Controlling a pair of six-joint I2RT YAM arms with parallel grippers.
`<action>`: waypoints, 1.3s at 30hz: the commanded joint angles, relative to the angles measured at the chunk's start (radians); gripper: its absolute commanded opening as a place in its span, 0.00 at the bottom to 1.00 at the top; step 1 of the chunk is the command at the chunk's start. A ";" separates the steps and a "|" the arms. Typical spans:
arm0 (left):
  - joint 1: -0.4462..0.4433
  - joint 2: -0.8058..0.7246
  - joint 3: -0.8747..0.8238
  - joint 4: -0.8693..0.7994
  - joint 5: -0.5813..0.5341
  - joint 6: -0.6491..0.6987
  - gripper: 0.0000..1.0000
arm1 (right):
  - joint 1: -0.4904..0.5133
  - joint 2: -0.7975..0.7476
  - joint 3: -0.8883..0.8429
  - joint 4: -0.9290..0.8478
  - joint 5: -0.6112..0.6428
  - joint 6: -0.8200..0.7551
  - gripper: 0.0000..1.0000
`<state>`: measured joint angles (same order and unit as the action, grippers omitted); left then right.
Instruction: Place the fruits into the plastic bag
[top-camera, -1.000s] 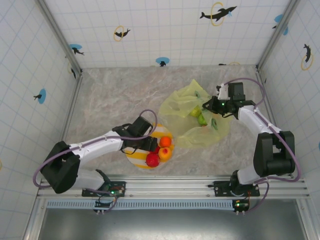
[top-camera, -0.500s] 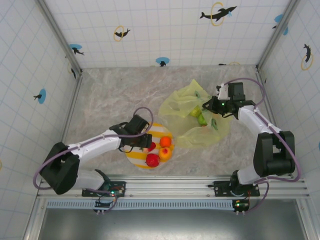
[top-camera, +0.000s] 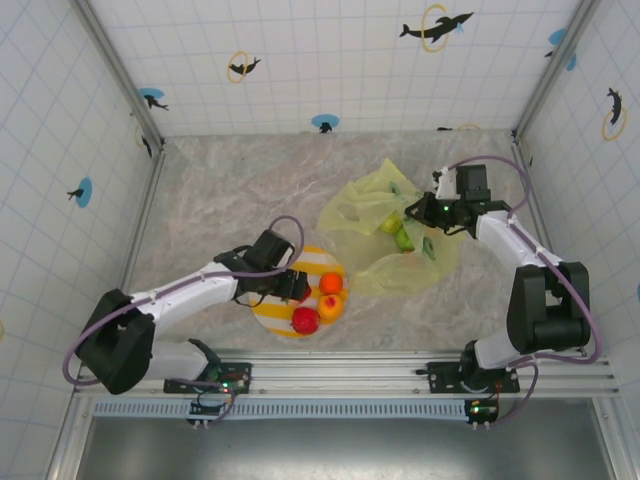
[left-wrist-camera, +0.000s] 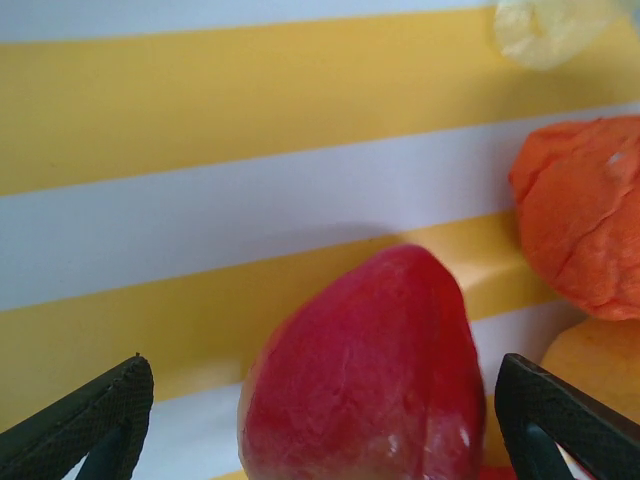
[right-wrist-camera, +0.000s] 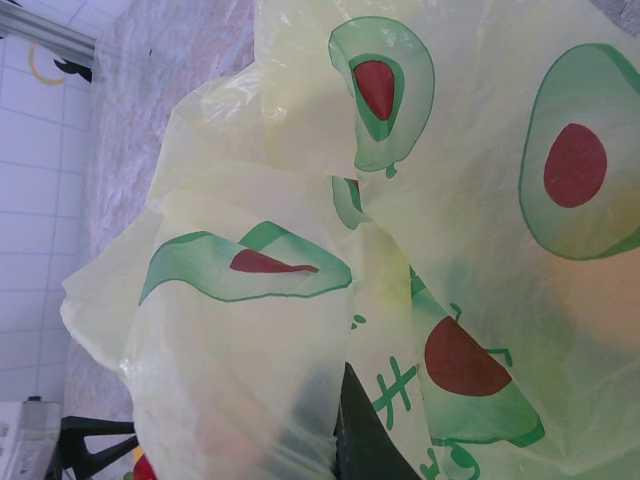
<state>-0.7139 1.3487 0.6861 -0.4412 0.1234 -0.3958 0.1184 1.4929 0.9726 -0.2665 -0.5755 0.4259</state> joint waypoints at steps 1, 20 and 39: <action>-0.019 0.033 0.032 -0.045 -0.004 0.047 0.89 | 0.004 -0.002 -0.019 0.013 0.001 -0.007 0.05; -0.022 0.035 0.050 -0.011 -0.137 0.001 0.54 | -0.003 -0.006 -0.031 0.015 -0.004 -0.012 0.05; -0.088 0.157 0.282 0.284 0.063 0.012 0.47 | -0.005 -0.011 -0.025 0.018 -0.011 -0.010 0.05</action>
<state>-0.7795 1.4445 0.9188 -0.2111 0.1253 -0.3985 0.1177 1.4929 0.9558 -0.2623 -0.5770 0.4259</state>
